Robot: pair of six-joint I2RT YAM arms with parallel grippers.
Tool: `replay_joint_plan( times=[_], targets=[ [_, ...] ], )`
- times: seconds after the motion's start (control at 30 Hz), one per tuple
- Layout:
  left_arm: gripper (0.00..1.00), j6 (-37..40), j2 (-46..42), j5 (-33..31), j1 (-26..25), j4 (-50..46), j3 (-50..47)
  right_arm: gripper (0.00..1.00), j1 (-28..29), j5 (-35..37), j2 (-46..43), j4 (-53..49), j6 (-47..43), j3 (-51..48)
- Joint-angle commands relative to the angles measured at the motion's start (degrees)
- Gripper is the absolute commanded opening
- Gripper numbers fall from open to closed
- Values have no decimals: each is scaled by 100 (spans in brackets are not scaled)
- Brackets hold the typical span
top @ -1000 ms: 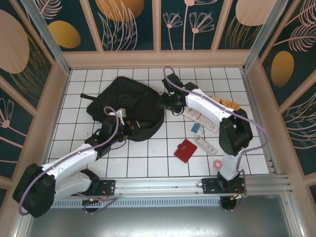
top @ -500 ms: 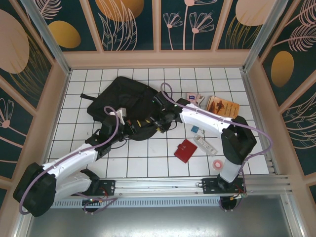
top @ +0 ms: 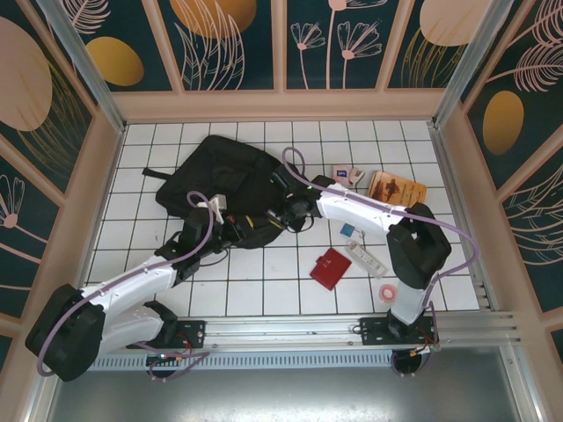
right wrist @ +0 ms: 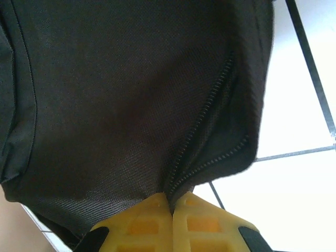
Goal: Pack the student bag
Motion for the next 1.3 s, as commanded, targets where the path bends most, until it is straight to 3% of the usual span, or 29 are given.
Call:
replay_joint_plan(
  times=[0.0, 0.1, 0.37, 0.53, 0.67, 1.27],
  targets=[
    [0, -139, 136, 44, -195, 462, 78, 0, -212, 388, 231, -315, -789, 262],
    [0, -142, 336, -16, -369, 505, 215, 0, -335, 700, 433, -636, -1642, 777],
    [0, -38, 1088, -176, -445, 646, 823, 0, -645, 612, 1392, -1276, -3296, 2385],
    [0, 134, 1534, -520, -374, -81, 1547, 0, -646, 711, 1491, -1244, -3483, 2460],
    [0, 321, 1386, -777, -320, -396, 1641, 0, -723, 768, 1432, -1117, -3590, 2247],
    [0, 617, 278, -1448, -39, -1209, 931, 0, -857, 1385, 1377, -1135, -4114, 2168]
  ],
)
